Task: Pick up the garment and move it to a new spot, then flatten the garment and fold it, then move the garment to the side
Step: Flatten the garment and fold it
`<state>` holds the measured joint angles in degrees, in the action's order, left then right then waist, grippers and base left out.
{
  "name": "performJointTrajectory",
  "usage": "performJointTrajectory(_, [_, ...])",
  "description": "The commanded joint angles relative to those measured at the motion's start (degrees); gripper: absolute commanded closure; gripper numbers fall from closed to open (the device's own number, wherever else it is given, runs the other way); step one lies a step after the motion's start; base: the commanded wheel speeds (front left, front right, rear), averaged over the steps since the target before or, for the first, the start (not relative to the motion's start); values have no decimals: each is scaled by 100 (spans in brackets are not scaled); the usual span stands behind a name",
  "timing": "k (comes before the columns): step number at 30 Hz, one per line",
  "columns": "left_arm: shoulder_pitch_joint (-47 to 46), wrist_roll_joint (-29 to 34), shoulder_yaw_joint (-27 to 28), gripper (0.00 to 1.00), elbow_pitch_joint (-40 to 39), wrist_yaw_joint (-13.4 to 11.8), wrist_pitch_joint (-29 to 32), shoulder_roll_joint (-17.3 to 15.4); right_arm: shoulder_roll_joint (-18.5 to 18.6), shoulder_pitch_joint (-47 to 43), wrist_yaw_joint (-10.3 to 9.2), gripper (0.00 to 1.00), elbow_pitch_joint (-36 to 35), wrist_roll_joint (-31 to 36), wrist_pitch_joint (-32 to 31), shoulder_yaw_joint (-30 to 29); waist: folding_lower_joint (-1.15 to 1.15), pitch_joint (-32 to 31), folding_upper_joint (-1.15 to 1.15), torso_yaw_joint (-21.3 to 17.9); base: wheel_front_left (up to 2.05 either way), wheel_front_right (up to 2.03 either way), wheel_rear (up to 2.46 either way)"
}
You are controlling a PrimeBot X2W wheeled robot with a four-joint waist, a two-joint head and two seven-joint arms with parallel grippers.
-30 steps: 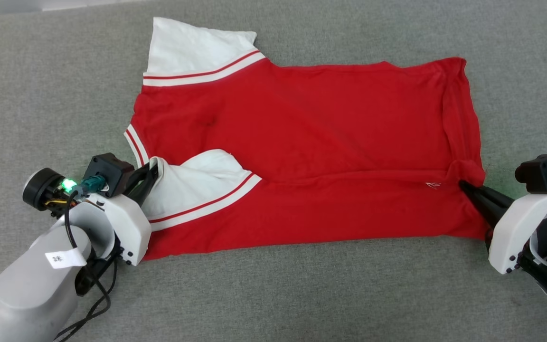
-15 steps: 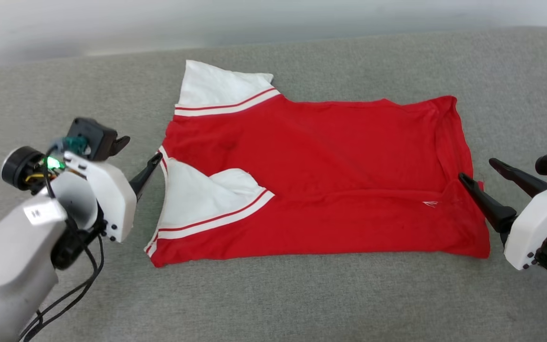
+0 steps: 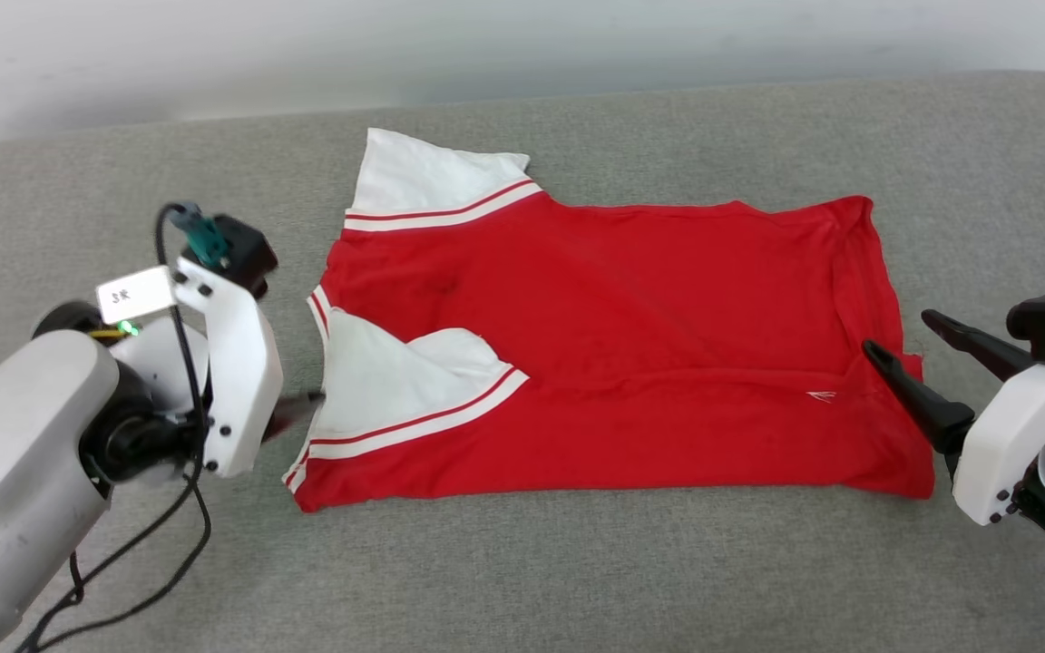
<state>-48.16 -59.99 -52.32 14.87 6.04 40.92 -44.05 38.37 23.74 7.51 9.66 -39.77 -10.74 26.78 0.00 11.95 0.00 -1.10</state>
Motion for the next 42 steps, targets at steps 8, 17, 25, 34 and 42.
performJointTrajectory(8, [302, -229, -328, 0, 288, -45, 656, -1, -130, 49, -4, 0, -98, 53, -181, 69, 0, 178, 0, -214, 0, 0, 0])
performJointTrajectory(17, [701, -184, -707, 100, 800, 49, 588, 302, -80, 330, -4, 0, -52, 29, -255, 139, 0, 297, 0, -305, 0, 0, 0])
performJointTrajectory(25, [491, -125, -679, 100, 485, 124, 298, 35, 499, 969, -4, 0, -281, -58, -997, 437, 0, 116, 0, -300, 0, 0, 0])
performJointTrajectory(34, [265, -69, -685, 100, -88, 134, 60, -231, 1148, 1664, -4, 0, -195, -1004, -3744, 1140, 0, 153, 0, -216, 0, 0, 0])
performJointTrajectory(42, [78, 0, -732, 100, -298, 136, 19, -193, 511, 1387, -4, 0, 566, -1248, -4235, 1129, 0, 429, 0, -92, 0, 0, 0])
